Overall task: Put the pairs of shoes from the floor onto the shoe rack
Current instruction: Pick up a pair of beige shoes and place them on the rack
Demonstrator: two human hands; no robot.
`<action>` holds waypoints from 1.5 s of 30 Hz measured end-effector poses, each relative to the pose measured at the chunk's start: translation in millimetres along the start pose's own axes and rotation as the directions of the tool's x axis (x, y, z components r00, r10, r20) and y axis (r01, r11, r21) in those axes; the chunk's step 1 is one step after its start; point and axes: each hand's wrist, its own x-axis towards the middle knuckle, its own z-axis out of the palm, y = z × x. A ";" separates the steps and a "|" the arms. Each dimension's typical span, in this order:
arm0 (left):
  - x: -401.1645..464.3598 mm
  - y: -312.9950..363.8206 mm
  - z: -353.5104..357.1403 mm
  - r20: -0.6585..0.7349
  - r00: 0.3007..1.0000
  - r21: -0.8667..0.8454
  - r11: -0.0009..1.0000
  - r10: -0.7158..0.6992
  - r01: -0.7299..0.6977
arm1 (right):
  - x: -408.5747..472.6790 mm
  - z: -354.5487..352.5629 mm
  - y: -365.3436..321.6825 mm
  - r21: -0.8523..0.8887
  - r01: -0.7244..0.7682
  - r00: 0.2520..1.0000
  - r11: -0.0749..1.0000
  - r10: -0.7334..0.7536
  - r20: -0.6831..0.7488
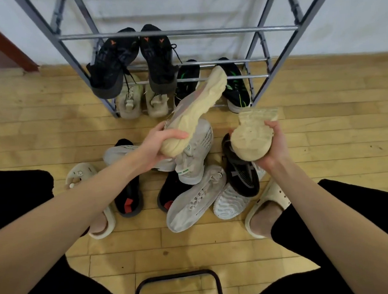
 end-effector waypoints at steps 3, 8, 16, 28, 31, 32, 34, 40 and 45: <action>14.9 15.8 8.8 -0.081 0.995 0.083 0.995 0.059 -0.052 | 11.8 19.4 -24.5 -0.158 0.039 0.999 0.987 -0.044 -0.029; 48.6 45.8 21.2 -0.222 0.947 0.416 0.901 0.232 -0.123 | 42.1 48.6 -67.6 -0.653 0.187 0.964 0.733 -0.265 -0.021; 110.8 70.5 69.3 -0.338 0.870 0.452 0.873 0.358 -0.184 | 98.6 70.0 -96.8 -0.967 0.229 0.793 0.108 -0.597 0.120; 213.5 105.2 101.1 -0.461 0.841 0.328 0.935 0.284 -0.136 | 203.1 110.8 -114.1 -0.992 -0.026 0.695 -0.124 -0.716 0.071; 230.2 107.0 104.4 -0.445 0.863 0.276 0.953 0.239 -0.122 | 217.0 116.9 -117.8 -0.998 -0.057 0.654 -0.030 -0.756 -0.015; 235.1 105.0 104.4 -0.430 0.879 0.278 0.956 0.207 -0.089 | 219.7 117.8 -118.9 -0.998 -0.063 0.649 -0.007 -0.760 -0.035; 238.8 99.9 102.4 -0.402 0.901 0.293 0.955 0.164 -0.043 | 221.0 116.8 -118.3 -0.998 -0.060 0.658 -0.009 -0.752 -0.033; 233.6 95.1 81.6 -0.298 0.939 0.320 0.945 0.172 -0.072 | 209.9 93.1 -100.1 -0.993 0.038 0.682 -0.112 -0.723 0.108; 197.2 87.1 70.3 -0.218 0.936 0.470 0.870 0.277 -0.148 | 175.0 78.3 -72.7 -0.987 0.101 0.711 -0.126 -0.684 0.160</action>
